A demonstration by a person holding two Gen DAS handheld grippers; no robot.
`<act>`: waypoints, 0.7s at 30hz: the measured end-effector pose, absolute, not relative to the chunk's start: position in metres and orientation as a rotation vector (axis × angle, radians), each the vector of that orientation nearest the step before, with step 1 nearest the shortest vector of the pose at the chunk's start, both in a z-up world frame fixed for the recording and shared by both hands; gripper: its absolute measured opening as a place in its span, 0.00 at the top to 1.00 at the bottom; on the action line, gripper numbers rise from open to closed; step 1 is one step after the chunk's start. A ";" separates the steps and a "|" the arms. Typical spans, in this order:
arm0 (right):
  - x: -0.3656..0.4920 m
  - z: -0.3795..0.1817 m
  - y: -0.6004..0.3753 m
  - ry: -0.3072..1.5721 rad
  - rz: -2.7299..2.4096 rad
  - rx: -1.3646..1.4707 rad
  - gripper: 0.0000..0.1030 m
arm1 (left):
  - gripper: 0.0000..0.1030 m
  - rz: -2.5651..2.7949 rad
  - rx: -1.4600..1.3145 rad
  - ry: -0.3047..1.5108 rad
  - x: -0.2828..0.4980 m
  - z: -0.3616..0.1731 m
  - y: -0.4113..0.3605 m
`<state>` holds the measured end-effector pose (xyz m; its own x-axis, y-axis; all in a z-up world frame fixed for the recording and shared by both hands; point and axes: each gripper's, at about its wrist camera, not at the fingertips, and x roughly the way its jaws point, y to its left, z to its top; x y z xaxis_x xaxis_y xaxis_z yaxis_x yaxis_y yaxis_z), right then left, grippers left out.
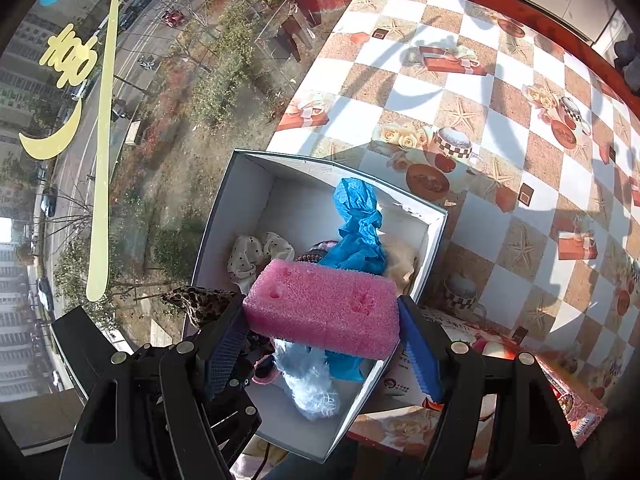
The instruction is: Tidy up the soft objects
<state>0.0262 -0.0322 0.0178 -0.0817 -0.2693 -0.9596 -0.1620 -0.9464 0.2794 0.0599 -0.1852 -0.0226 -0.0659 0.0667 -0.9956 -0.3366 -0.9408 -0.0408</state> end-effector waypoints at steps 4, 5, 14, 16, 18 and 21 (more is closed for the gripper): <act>0.023 0.011 -0.029 -0.517 -2.190 2.099 0.28 | 0.52 2.083 -1.930 0.291 0.058 -0.026 -0.183; 0.022 0.009 -0.028 -0.514 -2.191 2.103 0.28 | 0.52 2.082 -1.922 0.286 0.058 -0.025 -0.183; 0.018 0.002 -0.030 -0.554 -2.148 2.101 0.05 | 0.19 2.134 -1.772 0.389 0.081 -0.008 -0.178; 0.021 0.003 -0.029 -0.552 -2.150 2.100 0.03 | 0.19 2.147 -1.745 0.411 0.089 -0.006 -0.180; 0.024 0.002 -0.030 -0.532 -2.134 2.116 0.03 | 0.19 2.176 -1.748 0.489 0.096 -0.004 -0.180; 0.028 0.003 -0.032 -0.485 -2.116 2.127 0.01 | 0.19 2.198 -1.734 0.534 0.103 0.001 -0.182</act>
<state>0.0280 -0.0318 0.0030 -0.0181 -0.2939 -0.9557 -0.1518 -0.9439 0.2932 0.1027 -0.1823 0.0006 -0.2331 -0.0018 -0.9725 -0.4446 -0.8892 0.1082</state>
